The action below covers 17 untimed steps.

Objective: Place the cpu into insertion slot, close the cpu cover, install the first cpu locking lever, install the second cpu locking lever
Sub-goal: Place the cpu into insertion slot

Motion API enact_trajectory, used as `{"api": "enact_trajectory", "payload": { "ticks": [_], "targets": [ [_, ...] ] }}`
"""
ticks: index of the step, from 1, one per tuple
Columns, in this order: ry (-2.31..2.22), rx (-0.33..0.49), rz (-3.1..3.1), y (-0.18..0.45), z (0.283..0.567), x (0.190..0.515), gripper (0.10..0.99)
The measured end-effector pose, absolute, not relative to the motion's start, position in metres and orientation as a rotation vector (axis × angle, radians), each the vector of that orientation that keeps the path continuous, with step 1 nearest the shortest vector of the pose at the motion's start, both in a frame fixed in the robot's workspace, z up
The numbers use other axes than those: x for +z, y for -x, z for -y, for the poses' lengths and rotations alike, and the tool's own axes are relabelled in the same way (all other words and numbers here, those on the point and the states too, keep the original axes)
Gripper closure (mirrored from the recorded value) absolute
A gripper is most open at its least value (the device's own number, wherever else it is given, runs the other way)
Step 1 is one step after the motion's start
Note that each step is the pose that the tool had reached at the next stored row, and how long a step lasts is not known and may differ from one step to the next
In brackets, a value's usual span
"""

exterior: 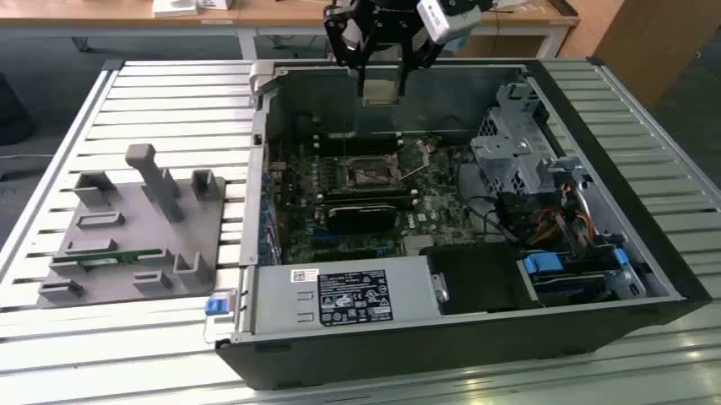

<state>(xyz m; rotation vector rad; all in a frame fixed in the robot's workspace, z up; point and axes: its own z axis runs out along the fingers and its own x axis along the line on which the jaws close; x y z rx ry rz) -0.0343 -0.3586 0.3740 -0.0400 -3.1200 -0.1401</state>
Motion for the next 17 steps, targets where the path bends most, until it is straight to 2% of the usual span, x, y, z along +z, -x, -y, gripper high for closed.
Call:
{"api": "enact_trajectory", "payload": {
  "ticks": [17],
  "targets": [
    [0.113, -0.141, 3.12, 0.0343, 0.3586, 0.374, 0.557]
  ]
}}
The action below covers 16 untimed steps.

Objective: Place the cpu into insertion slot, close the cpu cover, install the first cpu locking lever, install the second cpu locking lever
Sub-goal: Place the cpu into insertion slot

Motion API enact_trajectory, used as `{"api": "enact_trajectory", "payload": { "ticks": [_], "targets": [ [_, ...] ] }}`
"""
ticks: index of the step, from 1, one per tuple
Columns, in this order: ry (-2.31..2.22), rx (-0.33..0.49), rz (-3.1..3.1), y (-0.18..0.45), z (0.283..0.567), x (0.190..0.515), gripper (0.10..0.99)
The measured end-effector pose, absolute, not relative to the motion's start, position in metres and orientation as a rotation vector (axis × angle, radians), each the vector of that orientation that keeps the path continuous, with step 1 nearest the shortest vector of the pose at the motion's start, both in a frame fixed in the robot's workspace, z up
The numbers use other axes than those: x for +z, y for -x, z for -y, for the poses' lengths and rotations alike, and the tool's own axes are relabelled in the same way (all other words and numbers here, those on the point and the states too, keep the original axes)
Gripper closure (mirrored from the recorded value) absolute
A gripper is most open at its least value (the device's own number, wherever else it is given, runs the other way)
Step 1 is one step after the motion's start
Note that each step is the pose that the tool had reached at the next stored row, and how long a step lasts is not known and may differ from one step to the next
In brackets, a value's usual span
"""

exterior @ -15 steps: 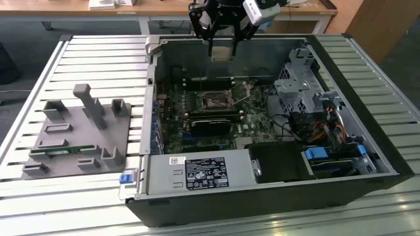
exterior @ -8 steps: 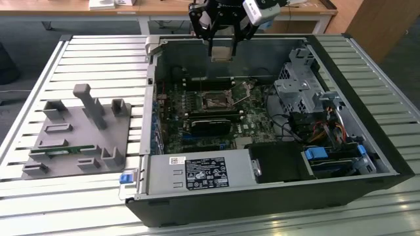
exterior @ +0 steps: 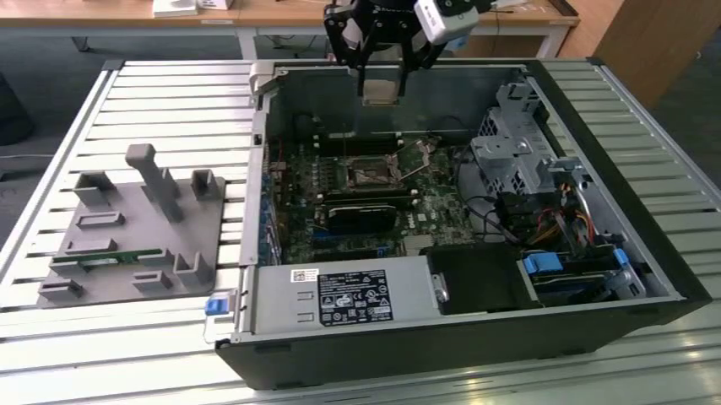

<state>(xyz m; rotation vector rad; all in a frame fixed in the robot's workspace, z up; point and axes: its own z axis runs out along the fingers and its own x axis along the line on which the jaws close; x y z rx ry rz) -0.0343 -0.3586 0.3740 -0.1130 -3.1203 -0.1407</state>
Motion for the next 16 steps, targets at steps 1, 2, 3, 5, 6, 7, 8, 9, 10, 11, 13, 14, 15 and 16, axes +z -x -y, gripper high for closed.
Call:
{"api": "enact_trajectory", "payload": {
  "ticks": [1, 2, 3, 5, 6, 7, 8, 9, 10, 11, 13, 14, 15, 16],
  "targets": [
    [0.126, -0.141, 3.12, 0.0343, 0.3586, 0.374, 0.557],
    [0.138, -0.141, 3.12, 0.0344, 0.3586, 0.374, 0.557],
    [0.15, -0.141, 3.12, 0.0344, 0.3586, 0.3739, 0.557],
    [0.187, -0.141, 3.119, 0.0344, 0.3586, 0.3739, 0.557],
    [0.197, -0.141, 3.118, 0.0344, 0.3586, 0.3739, 0.557],
    [0.207, -0.142, 3.118, 0.0344, 0.3586, 0.3739, 0.557],
    [0.216, -0.142, 3.118, 0.0344, 0.3586, 0.3739, 0.557],
    [0.226, -0.142, 3.117, 0.0344, 0.3586, 0.3739, 0.557],
    [0.235, -0.142, 3.117, 0.0344, 0.3586, 0.3739, 0.557],
    [0.244, -0.142, 3.117, 0.0344, 0.3586, 0.3738, 0.557],
    [0.26, -0.142, 3.116, 0.0344, 0.3586, 0.3738, 0.557],
    [0.267, -0.142, 3.115, 0.0344, 0.3586, 0.3738, 0.557],
    [0.274, -0.142, 3.115, 0.0344, 0.3586, 0.3738, 0.557],
    [0.28, -0.142, 3.114, 0.0344, 0.3586, 0.3738, 0.557]
  ]
}}
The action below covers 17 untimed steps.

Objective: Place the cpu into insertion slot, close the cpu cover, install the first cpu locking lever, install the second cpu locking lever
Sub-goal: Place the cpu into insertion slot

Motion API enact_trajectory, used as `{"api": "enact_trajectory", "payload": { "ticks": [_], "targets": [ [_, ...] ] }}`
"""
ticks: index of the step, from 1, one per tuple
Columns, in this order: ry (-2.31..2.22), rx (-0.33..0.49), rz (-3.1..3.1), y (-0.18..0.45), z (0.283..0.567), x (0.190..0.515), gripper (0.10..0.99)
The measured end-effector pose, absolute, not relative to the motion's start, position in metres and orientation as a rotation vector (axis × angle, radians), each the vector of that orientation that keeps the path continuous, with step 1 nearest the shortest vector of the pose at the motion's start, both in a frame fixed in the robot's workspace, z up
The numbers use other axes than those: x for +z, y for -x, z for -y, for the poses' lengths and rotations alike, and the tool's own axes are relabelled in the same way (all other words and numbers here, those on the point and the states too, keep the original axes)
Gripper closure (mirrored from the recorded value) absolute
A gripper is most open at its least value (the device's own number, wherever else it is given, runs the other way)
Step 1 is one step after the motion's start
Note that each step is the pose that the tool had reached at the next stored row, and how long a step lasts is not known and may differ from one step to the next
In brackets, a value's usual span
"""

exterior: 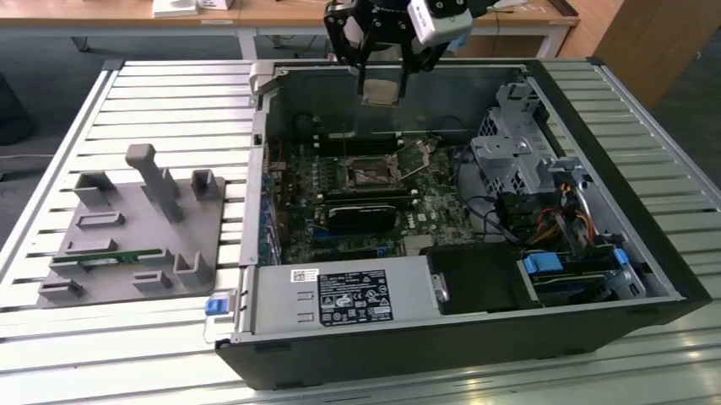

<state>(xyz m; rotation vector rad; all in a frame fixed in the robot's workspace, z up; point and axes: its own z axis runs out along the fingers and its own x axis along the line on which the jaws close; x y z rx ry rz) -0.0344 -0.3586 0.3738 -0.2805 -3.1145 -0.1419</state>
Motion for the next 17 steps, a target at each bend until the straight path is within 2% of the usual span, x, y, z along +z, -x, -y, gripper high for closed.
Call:
{"api": "enact_trajectory", "payload": {
  "ticks": [17],
  "targets": [
    [0.418, -0.143, 3.103, 0.0356, 0.3586, 0.3725, 0.557]
  ]
}}
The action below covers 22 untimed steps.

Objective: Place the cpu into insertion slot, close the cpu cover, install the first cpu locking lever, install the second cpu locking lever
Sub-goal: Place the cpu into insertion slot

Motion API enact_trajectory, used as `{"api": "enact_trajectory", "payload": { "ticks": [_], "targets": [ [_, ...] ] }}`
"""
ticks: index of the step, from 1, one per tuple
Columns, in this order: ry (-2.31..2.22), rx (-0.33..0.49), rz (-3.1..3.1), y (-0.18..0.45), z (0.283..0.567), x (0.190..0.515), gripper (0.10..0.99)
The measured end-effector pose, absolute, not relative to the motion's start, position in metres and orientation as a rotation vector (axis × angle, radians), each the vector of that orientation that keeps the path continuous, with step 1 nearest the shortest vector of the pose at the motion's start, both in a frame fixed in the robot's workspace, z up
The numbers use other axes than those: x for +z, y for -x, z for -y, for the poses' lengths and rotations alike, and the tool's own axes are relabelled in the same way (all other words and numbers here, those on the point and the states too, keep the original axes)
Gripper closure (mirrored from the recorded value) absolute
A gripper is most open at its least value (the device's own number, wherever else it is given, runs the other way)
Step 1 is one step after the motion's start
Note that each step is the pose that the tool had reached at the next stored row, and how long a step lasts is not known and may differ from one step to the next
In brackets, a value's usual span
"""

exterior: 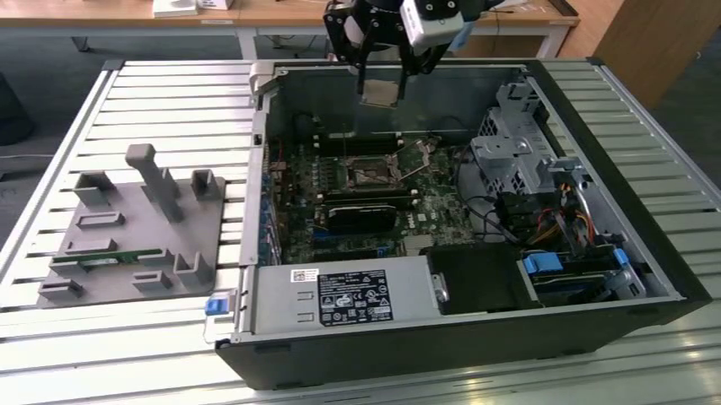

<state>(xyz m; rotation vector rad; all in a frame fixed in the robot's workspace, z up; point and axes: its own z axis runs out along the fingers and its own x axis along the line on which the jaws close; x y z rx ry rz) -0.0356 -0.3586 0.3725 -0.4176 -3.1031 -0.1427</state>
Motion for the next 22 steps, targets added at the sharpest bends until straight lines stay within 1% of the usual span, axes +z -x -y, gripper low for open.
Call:
{"api": "enact_trajectory", "payload": {
  "ticks": [22],
  "targets": [
    [0.695, -0.143, 3.061, 0.0369, 0.3586, 0.3712, 0.557]
  ]
}}
